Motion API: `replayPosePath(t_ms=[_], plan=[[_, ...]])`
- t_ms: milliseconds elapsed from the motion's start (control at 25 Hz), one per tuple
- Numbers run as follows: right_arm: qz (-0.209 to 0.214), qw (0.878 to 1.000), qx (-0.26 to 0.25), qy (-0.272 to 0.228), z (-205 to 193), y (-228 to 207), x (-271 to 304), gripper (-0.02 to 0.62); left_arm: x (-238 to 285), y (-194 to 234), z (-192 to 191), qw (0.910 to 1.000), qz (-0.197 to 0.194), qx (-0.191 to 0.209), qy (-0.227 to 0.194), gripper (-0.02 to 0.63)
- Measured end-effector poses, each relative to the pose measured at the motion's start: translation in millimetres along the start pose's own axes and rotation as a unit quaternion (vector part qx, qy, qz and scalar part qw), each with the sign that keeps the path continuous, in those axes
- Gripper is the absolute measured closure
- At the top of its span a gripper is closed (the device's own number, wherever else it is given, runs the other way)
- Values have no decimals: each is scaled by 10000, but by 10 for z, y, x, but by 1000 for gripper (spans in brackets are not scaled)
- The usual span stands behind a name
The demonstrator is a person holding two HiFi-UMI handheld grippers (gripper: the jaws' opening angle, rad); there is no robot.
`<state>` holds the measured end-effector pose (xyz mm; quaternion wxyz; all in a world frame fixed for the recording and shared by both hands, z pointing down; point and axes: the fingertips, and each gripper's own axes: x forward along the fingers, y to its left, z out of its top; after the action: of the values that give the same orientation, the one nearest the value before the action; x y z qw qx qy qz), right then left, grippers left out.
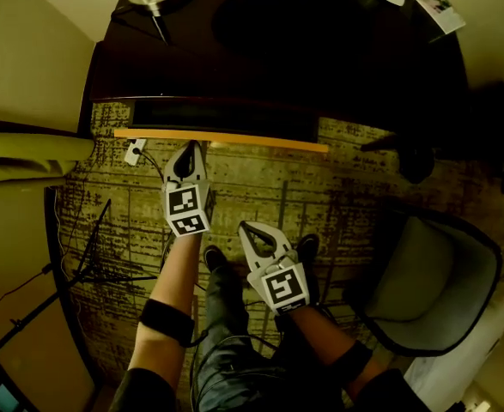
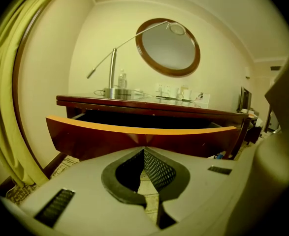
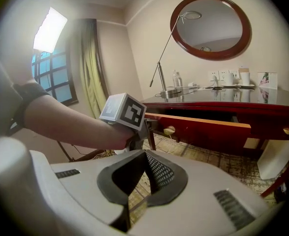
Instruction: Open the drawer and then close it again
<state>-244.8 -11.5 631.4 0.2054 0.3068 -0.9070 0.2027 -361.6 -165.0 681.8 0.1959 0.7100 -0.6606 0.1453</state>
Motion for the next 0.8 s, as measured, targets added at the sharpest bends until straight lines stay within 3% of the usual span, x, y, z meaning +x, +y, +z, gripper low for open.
replayPosePath(t_ms=[800], plan=[[-837,9956,392,-121,-19,-442,-281,594,864,84,452,9998,-33,-206,-70,604]])
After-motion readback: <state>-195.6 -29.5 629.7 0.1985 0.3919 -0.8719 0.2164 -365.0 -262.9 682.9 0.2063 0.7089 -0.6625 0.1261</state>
